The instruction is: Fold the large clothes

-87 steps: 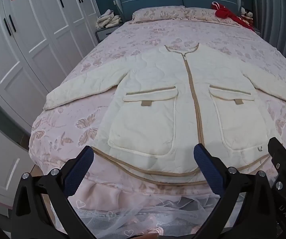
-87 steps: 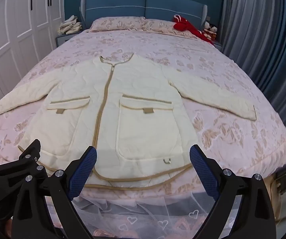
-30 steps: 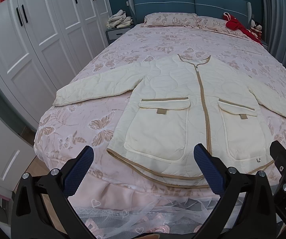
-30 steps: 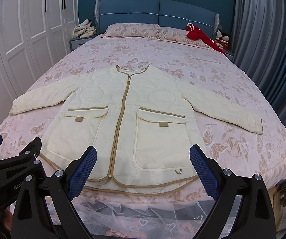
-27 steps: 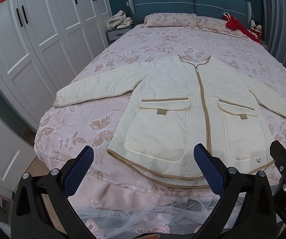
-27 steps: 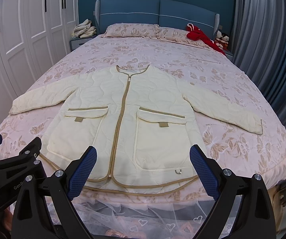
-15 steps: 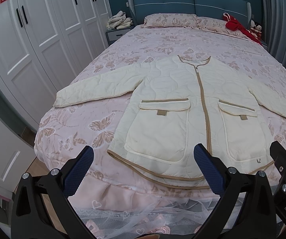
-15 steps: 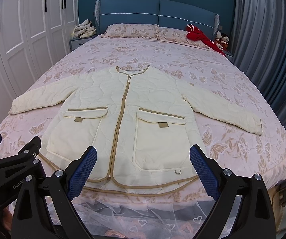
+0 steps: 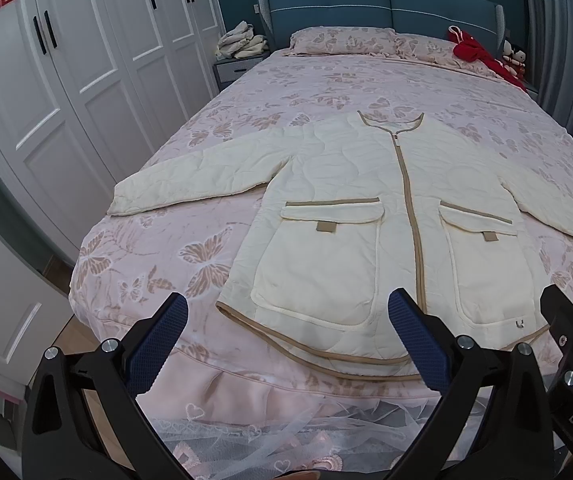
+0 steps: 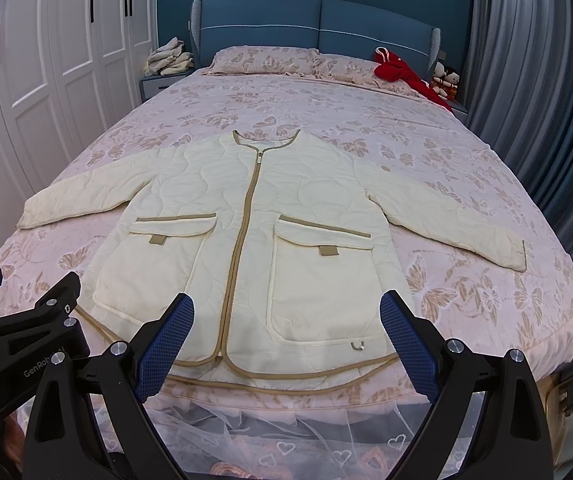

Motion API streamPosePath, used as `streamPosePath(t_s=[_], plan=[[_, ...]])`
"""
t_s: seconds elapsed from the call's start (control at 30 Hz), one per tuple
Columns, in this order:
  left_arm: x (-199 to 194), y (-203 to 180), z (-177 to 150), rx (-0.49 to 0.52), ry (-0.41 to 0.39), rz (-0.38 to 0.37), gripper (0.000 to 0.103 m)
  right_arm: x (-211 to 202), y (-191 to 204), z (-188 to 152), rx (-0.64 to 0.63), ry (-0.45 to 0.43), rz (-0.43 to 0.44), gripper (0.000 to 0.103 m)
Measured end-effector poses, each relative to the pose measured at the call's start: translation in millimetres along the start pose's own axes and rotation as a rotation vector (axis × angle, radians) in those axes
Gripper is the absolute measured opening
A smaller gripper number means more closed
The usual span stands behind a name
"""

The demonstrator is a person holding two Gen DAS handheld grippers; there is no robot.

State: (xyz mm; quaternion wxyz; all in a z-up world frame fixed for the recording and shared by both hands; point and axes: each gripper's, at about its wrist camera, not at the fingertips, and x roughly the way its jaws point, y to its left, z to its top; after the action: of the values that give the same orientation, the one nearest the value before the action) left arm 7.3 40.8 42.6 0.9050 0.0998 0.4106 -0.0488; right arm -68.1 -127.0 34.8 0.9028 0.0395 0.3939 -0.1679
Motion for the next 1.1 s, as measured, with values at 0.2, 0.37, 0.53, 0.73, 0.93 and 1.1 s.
streamPosePath(t_s=[0.2,0.37,0.53,0.73,0.93,1.1], plan=[[0.0,-0.3,-0.2,-0.001,0.000,0.000,0.098,0.1,0.1,0.1,0.001,0.003,0.001,0.092],[-0.2,-0.9,-0.6,-0.001,0.000,0.002,0.098,0.4,0.3,0.0,0.002,0.005,0.002,0.092],[-0.1,-1.0,-0.7,0.000,0.000,0.000,0.098,0.4,0.6,0.0,0.001,0.004,0.002,0.092],[-0.2,-0.9,-0.9,0.000,0.000,0.000,0.098,0.6,0.5,0.3,0.002,0.005,0.001,0.092],[1.0,-0.6,-1.2,-0.003,0.002,0.000,0.098,1.0,0.1,-0.5,0.003,0.007,0.002,0.092],[5.8,-1.1,-3.9,-0.007,0.017,-0.001,0.098,3.2,-1.5,-4.1,0.007,0.015,-0.002,0.092]])
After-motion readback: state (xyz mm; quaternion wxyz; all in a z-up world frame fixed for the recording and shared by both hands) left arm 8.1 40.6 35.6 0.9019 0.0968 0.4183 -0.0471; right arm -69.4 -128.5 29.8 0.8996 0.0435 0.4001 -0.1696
